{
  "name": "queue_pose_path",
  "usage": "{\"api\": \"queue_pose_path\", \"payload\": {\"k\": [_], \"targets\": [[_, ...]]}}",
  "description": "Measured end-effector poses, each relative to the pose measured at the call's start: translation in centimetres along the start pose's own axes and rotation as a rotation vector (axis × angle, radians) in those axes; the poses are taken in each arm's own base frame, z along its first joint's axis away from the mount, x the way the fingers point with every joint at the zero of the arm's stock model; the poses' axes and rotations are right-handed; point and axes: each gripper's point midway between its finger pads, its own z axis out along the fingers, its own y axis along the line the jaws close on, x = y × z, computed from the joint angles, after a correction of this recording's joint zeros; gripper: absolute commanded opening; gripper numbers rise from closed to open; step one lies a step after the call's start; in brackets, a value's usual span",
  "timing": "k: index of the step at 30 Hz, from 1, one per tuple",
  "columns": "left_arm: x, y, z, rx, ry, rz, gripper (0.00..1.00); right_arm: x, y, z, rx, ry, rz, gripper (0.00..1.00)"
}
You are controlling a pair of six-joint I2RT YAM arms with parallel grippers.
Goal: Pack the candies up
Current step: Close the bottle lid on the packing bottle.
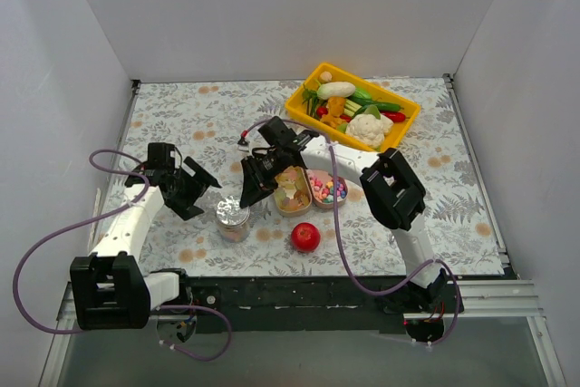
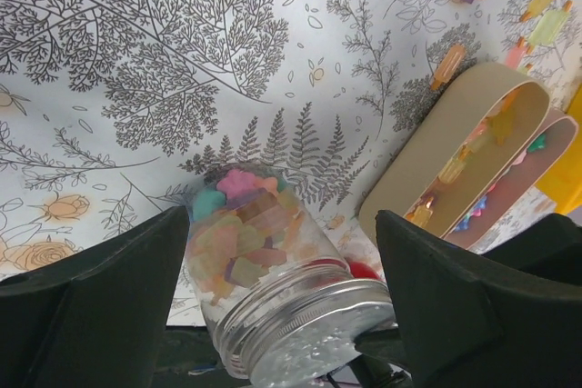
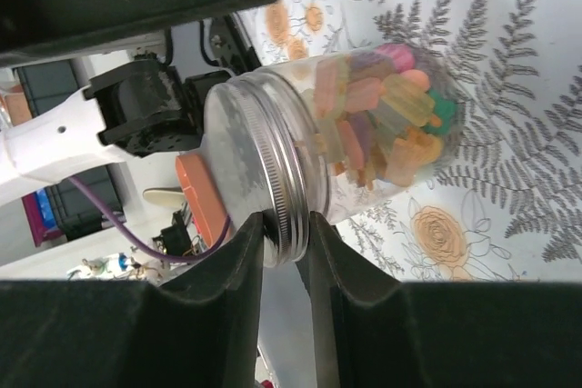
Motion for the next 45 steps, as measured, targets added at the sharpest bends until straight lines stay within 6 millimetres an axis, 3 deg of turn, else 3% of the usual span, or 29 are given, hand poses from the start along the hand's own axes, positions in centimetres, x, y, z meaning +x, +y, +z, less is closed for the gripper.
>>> {"api": "queue_pose_path", "payload": {"k": [10, 26, 36, 45], "targets": [[0.9, 0.1, 0.6, 0.033, 0.051, -0.054, 0.8, 0.9, -1.1, 0.5, 0.034, 0.032, 0.033, 0.35], [1.7, -0.5, 0.8, 0.072, 0.091, -0.105, 0.8, -0.1, -1.5, 0.3, 0.091, -0.016, -0.004, 0.43], [1.7, -0.5, 0.9, 0.071, 0.092, -0.115, 0.8, -0.9, -0.4, 0.6, 0.134, -0.04, -0.077, 0.44], [1.7, -0.4, 1.3, 0.058, 0.102, -0.126, 0.8, 0.0, -0.8, 1.2, 0.2, -0.016, -0.138, 0.45]]}}
